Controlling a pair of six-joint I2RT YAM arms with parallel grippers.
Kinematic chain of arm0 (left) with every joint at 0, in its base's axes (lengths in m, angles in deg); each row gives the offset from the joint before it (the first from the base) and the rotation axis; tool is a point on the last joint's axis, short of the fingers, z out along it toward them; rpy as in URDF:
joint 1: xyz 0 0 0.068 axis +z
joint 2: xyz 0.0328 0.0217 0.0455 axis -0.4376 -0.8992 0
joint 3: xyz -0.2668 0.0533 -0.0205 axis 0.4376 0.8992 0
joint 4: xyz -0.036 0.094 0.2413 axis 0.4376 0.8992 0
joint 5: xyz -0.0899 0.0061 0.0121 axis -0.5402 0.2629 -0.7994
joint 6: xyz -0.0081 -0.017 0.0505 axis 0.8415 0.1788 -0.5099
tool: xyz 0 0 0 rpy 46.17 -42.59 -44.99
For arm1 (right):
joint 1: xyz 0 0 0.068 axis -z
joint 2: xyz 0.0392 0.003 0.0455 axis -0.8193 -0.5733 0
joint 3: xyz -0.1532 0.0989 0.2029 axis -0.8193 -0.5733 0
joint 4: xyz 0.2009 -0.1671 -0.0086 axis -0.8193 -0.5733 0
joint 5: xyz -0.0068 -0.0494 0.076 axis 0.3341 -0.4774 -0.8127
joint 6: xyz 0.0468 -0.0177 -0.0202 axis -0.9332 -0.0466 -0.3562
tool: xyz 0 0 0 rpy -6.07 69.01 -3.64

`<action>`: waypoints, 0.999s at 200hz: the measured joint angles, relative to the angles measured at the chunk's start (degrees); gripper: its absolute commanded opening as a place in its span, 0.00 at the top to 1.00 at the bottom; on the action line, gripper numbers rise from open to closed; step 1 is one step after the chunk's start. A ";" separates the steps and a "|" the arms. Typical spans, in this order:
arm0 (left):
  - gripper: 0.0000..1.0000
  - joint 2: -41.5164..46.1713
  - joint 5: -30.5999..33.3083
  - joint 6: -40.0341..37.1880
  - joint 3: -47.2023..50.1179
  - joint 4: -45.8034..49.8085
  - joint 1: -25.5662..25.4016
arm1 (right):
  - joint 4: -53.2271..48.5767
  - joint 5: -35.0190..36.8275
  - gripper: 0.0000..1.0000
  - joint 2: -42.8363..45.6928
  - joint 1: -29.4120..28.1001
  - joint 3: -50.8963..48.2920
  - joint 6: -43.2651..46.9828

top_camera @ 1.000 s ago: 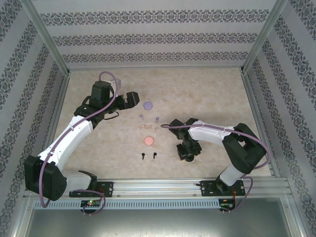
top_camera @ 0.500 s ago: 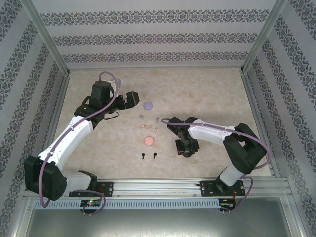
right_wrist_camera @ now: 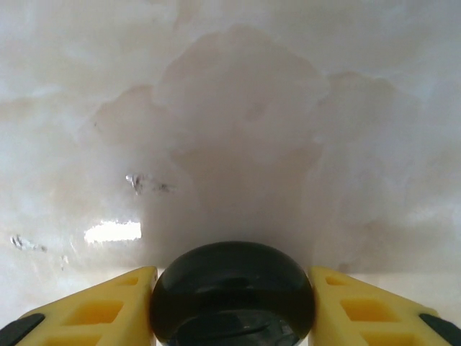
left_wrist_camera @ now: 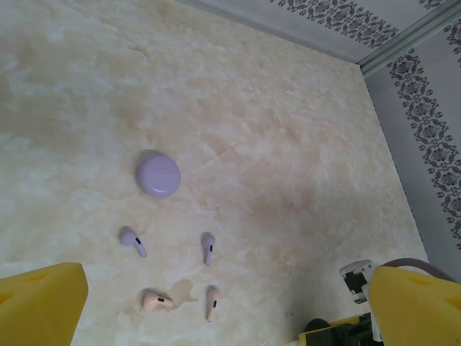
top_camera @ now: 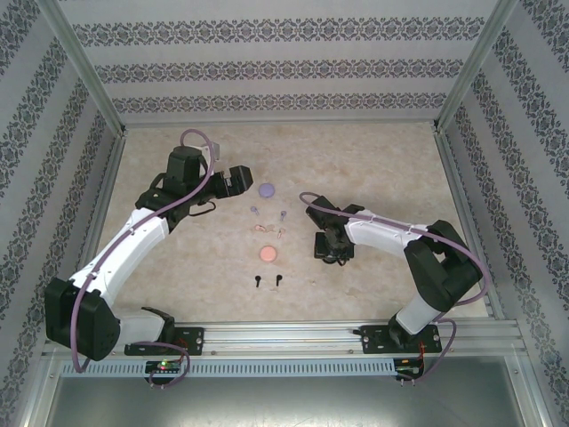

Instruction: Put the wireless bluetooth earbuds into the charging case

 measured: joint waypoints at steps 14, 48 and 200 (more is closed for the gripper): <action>0.00 -0.66 0.50 0.26 0.90 -0.61 -0.26 | 1.64 -0.52 0.58 0.70 0.63 -0.79 -1.14; 0.00 -3.58 1.16 3.02 3.65 -1.86 -0.57 | 6.01 -2.03 0.58 3.87 2.73 -2.29 -4.85; 0.06 -10.14 -3.91 3.85 23.82 -45.62 -11.56 | 32.48 -16.37 0.58 3.34 10.60 5.16 -34.91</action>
